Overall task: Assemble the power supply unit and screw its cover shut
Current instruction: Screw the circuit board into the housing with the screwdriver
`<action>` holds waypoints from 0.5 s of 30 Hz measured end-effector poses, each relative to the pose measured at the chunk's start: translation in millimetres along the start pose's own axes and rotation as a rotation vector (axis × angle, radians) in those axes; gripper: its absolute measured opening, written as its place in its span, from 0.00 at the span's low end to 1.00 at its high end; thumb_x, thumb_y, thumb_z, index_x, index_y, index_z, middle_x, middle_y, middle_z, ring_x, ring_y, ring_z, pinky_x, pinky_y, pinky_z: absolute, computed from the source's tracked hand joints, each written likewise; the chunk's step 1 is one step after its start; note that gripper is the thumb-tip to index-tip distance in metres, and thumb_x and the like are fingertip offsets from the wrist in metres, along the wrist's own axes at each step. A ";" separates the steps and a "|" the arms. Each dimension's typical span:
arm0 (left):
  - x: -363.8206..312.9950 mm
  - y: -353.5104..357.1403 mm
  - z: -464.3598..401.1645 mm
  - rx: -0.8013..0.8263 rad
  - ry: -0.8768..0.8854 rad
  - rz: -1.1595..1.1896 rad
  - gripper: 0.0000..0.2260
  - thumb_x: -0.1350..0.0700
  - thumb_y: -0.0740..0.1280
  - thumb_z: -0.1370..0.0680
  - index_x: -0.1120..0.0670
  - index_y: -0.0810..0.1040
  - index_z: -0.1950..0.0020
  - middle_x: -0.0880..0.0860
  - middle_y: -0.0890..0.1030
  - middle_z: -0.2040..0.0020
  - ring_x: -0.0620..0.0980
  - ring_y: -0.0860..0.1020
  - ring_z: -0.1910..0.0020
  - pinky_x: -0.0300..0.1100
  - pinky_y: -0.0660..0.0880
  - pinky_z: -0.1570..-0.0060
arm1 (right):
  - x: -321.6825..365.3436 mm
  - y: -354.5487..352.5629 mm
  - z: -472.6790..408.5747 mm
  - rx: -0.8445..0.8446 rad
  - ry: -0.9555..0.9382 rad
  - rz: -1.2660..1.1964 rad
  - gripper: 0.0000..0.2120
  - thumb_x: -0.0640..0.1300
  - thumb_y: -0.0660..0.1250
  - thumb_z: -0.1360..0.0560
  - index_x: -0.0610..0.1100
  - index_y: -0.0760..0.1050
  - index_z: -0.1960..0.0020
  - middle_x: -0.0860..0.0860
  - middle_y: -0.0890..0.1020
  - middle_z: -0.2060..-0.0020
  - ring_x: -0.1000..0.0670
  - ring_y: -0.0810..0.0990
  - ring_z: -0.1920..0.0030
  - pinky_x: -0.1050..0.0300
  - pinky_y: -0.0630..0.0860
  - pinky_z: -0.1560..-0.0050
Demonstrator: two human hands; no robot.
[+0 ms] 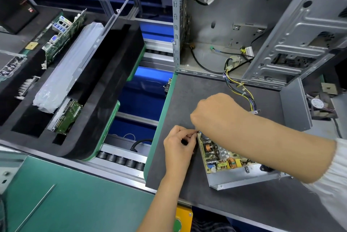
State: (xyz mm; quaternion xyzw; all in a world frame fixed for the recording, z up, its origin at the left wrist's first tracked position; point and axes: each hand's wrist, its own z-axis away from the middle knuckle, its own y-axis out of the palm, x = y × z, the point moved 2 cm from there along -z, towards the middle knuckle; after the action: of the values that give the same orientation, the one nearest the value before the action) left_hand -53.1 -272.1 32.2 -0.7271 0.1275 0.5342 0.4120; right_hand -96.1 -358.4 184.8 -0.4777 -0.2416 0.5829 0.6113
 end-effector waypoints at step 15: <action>3.8 6.7 0.4 0.045 -0.085 0.099 0.07 0.67 0.72 0.26 0.56 0.86 0.53 0.45 0.76 0.62 0.43 0.75 0.65 0.45 0.79 0.63 | -5.0 10.7 19.0 0.004 0.123 -0.016 0.12 0.38 0.64 0.27 0.45 0.60 0.55 0.45 0.67 0.58 0.48 0.73 0.67 0.57 0.53 0.76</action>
State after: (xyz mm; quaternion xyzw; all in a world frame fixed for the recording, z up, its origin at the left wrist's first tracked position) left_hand -56.1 -275.0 25.7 -0.6871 0.1578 0.5812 0.4064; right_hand -118.5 -358.8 185.0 -0.5095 -0.2062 0.5481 0.6304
